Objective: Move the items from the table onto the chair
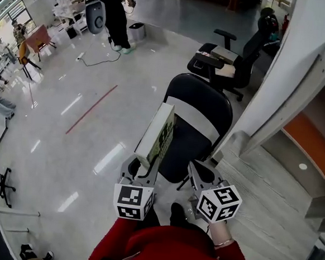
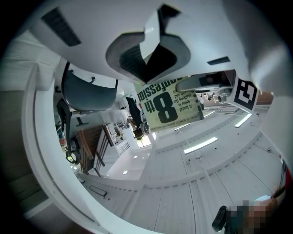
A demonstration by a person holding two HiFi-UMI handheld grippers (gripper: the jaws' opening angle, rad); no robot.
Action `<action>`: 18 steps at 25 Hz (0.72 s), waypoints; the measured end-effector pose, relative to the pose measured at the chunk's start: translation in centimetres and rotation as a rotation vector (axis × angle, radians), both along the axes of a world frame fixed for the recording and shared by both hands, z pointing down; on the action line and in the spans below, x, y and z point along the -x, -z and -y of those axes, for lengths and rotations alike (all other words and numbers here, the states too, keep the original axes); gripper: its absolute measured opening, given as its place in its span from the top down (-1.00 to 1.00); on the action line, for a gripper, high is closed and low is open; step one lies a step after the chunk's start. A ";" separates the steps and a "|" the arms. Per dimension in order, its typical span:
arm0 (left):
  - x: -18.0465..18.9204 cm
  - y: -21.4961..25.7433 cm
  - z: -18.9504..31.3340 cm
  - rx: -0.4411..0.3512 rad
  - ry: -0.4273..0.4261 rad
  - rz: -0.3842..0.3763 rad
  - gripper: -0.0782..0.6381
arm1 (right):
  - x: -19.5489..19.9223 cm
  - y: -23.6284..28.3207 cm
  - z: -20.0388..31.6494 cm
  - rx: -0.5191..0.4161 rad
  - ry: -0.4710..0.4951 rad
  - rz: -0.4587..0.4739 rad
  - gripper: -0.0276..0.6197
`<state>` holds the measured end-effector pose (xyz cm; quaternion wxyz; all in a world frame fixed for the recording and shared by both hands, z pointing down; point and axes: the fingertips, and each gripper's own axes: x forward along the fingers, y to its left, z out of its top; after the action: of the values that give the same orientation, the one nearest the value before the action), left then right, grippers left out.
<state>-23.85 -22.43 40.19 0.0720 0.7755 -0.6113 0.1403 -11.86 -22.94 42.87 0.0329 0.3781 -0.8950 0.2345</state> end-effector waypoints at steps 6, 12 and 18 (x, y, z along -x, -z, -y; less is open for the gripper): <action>0.1 -2.5 5.7 0.020 -0.154 -0.009 0.32 | -1.5 -0.8 3.5 -0.002 -0.209 -0.055 0.88; 0.9 -3.5 10.8 0.045 -0.324 -0.034 0.32 | -1.6 -1.1 5.7 0.017 -0.437 -0.106 0.88; 1.8 -5.1 13.3 0.075 -0.476 -0.022 0.32 | -0.2 -1.4 6.0 0.004 -0.605 -0.136 0.88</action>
<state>-25.70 -35.70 45.33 0.0724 0.8959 -0.4050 0.1674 -11.66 -28.90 44.30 0.0223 0.6420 -0.7372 0.2095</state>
